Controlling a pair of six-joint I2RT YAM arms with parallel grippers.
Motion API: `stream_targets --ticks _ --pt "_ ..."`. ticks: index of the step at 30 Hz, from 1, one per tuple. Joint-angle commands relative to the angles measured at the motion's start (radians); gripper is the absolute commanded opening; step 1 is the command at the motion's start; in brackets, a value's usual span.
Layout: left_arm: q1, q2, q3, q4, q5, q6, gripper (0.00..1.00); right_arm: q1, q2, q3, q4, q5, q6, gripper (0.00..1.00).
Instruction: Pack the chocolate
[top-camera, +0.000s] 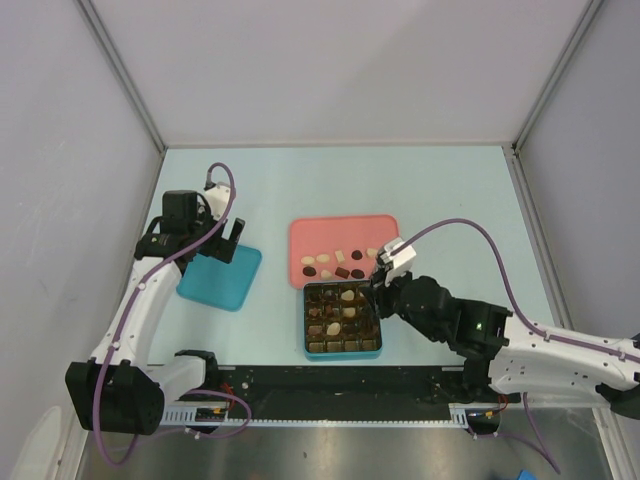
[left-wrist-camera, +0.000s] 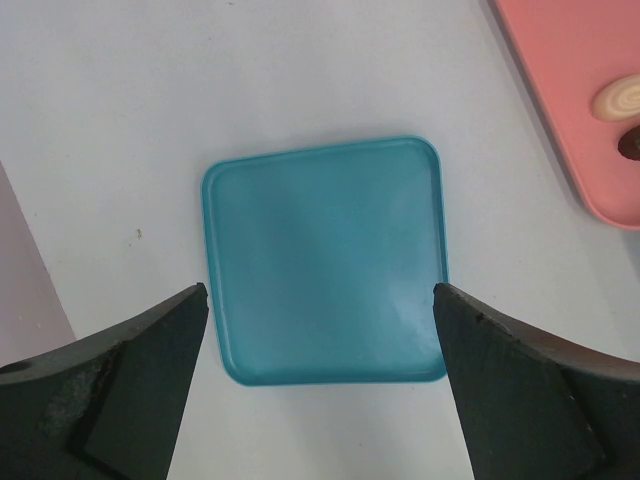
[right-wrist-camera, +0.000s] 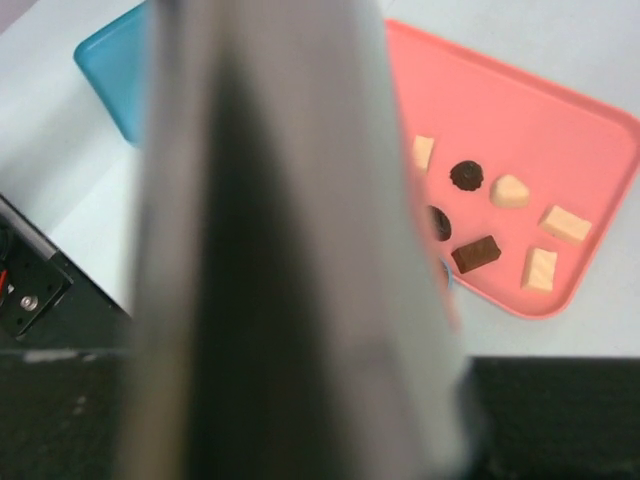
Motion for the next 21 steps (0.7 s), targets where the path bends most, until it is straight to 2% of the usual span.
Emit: stream_targets --ticks 1,13,17,21 --pt "0.005 -0.017 0.025 0.005 0.007 -0.008 1.00 0.007 -0.009 -0.002 0.021 0.092 0.039 0.25" --pt "0.005 -0.025 0.019 0.005 0.001 0.000 1.00 0.001 0.023 -0.040 0.099 0.087 0.032 0.30" --pt "0.005 -0.025 0.022 0.007 -0.001 0.000 1.00 0.001 0.022 -0.042 0.108 0.095 0.027 0.39" --pt "0.005 -0.025 0.022 0.007 0.001 0.000 1.00 0.001 0.010 -0.044 0.118 0.109 0.013 0.45"
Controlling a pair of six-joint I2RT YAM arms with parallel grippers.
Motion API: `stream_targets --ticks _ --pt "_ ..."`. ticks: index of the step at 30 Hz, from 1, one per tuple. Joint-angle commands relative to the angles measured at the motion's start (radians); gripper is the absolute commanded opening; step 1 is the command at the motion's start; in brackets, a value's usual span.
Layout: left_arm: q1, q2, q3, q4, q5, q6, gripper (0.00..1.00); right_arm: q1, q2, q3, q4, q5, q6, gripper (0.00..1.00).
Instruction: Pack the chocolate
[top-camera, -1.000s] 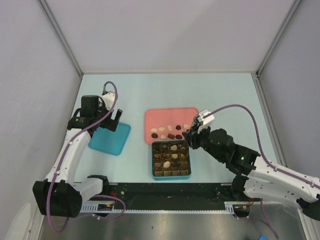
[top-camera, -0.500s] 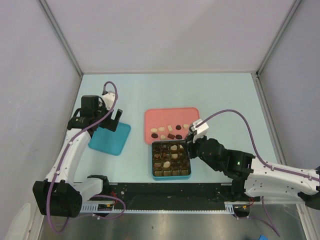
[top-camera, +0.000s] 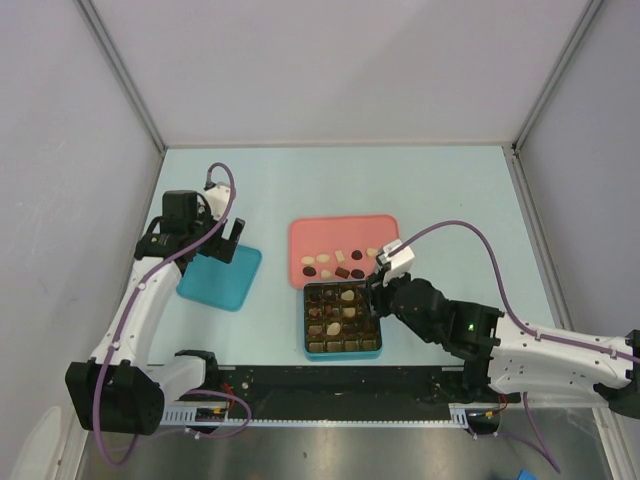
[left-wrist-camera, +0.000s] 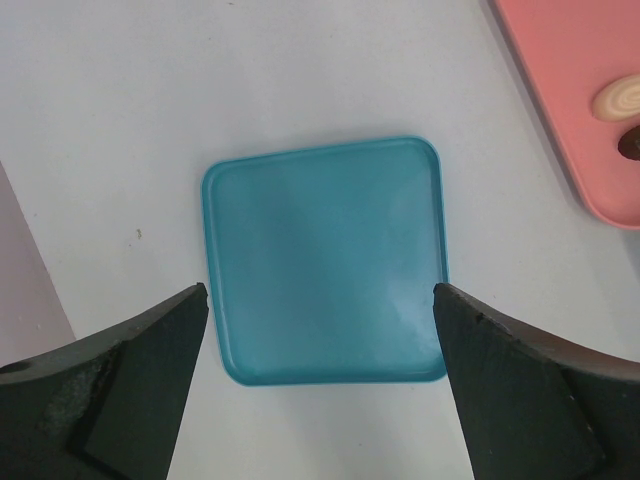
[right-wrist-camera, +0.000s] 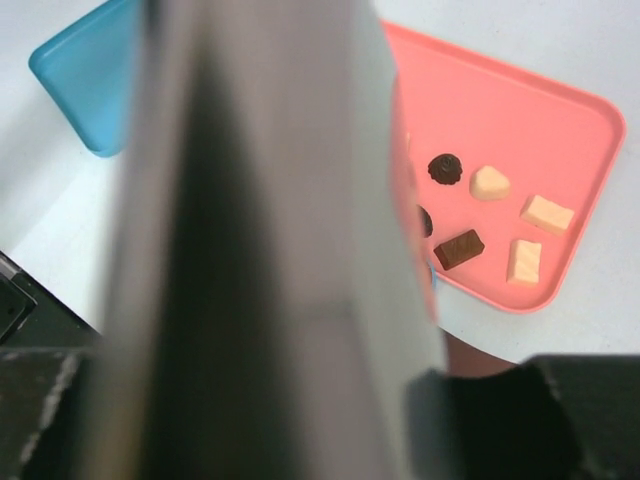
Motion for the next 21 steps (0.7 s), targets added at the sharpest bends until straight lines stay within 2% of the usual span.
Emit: stream_targets --ticks 1,4,7,10,11,12,14,15,16,19,21 --pt "0.005 -0.025 0.022 0.007 -0.001 0.000 1.00 -0.004 -0.028 0.004 0.067 0.053 -0.011 0.46" --pt "0.005 -0.026 0.022 0.007 -0.001 0.001 1.00 -0.010 -0.058 0.008 0.079 0.078 -0.031 0.47" --pt "0.005 -0.029 0.022 0.009 -0.001 0.001 1.00 -0.050 -0.104 0.018 0.104 0.109 -0.050 0.43" --pt "0.005 -0.031 0.022 0.006 0.007 -0.002 1.00 -0.194 -0.111 0.063 0.068 0.057 -0.034 0.37" --pt "0.005 -0.034 0.021 0.006 0.010 -0.003 1.00 -0.250 -0.077 0.133 -0.021 0.028 0.020 0.36" --pt "0.005 -0.037 0.019 0.009 0.015 -0.003 1.00 -0.403 -0.045 0.171 -0.076 -0.009 0.050 0.33" --pt "0.005 -0.040 0.015 0.006 0.021 -0.005 1.00 -0.578 0.056 0.279 -0.207 -0.207 0.101 0.28" --pt "0.005 -0.045 0.013 0.006 0.026 -0.002 1.00 -0.743 0.091 0.312 -0.239 -0.283 0.133 0.26" --pt "0.005 -0.049 0.011 0.002 0.033 0.003 1.00 -0.839 0.128 0.338 -0.267 -0.448 0.142 0.25" --pt "0.005 -0.065 -0.001 0.006 0.042 0.015 1.00 -1.055 0.321 0.448 -0.380 -0.639 0.126 0.22" --pt "0.005 -0.072 -0.002 0.007 0.055 0.020 1.00 -1.099 0.465 0.520 -0.454 -0.670 0.101 0.23"
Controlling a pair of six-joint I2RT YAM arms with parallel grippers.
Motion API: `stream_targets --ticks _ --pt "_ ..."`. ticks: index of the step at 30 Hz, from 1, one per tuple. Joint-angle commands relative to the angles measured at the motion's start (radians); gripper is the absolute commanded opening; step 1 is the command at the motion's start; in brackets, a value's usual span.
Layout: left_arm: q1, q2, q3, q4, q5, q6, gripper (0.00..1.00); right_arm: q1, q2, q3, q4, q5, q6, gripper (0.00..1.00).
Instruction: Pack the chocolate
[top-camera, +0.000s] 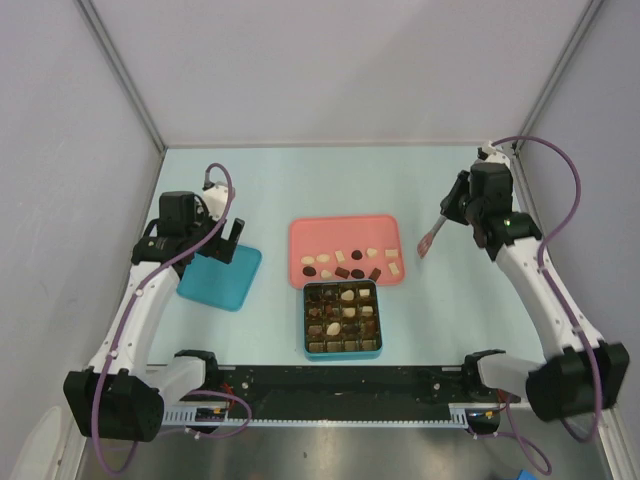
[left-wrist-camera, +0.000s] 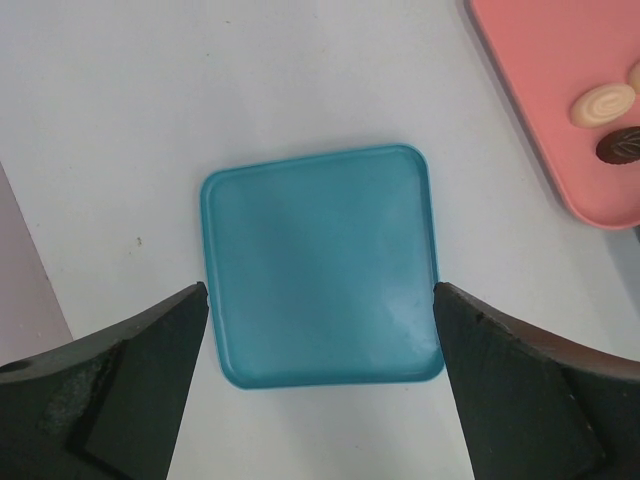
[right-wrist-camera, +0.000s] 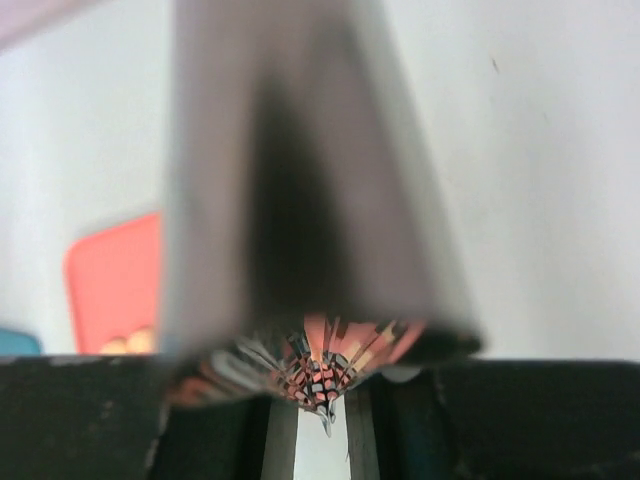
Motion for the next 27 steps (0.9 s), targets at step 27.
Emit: stream_targets --ticks 27 --pt "-0.151 0.149 -0.148 0.177 -0.154 0.072 1.00 -0.113 1.087 0.706 -0.626 0.070 -0.277 0.53"
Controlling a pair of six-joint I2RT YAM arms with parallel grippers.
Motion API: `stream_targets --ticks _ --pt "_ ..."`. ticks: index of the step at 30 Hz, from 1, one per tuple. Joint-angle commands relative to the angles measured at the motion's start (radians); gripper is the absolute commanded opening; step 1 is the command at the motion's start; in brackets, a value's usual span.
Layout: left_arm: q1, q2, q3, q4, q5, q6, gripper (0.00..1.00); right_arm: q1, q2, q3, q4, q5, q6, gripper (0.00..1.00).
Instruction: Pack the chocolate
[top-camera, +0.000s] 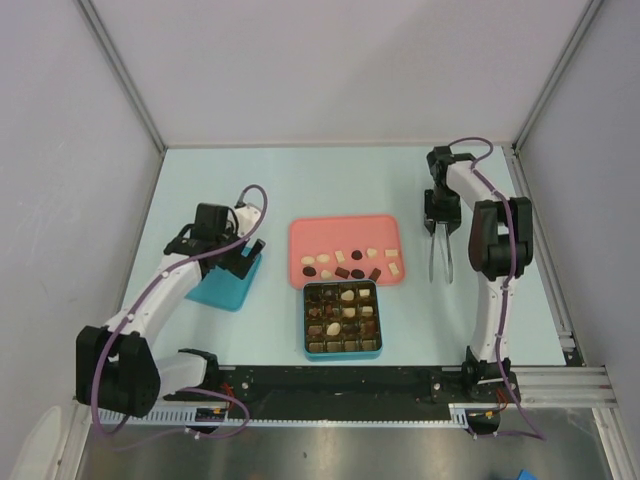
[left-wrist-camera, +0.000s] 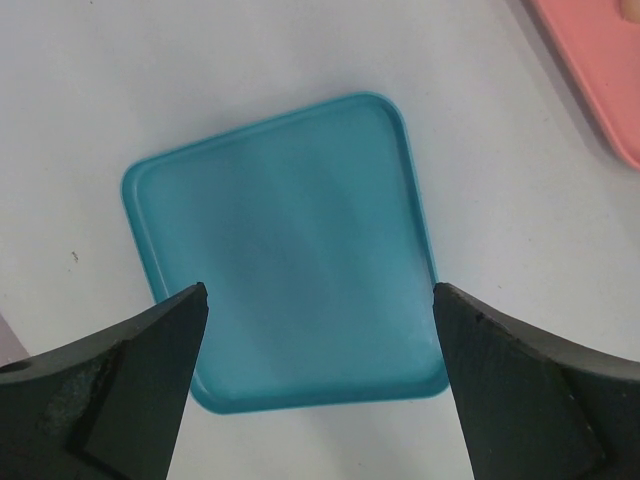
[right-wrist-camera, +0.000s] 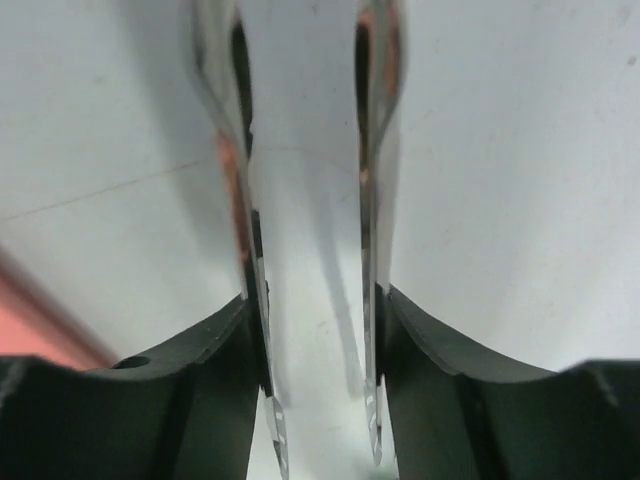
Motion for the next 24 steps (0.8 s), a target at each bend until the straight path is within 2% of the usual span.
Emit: stream_targets --ticks 1,7,13,15,19,24 --pt "-0.020 0.035 -0.009 0.075 -0.052 0.017 0.98 0.026 0.076 0.045 -0.056 0.079 -0.046 0.54" --pt "-0.037 0.081 -0.015 0.111 -0.061 0.012 0.95 0.058 0.125 0.068 -0.045 0.132 -0.049 0.60" --pt "-0.069 0.121 -0.037 0.138 -0.104 0.012 0.92 0.069 0.081 0.065 -0.008 0.197 -0.040 0.73" --pt "-0.077 0.139 -0.043 0.148 -0.127 0.014 0.91 0.083 0.020 0.056 0.010 0.229 -0.027 0.78" --pt "-0.094 0.164 -0.051 0.164 -0.150 0.018 0.91 0.092 -0.126 0.024 0.096 0.234 0.020 0.79" --pt "-0.109 0.196 -0.057 0.171 -0.164 0.005 0.88 0.149 -0.437 -0.094 0.262 0.278 0.045 0.71"
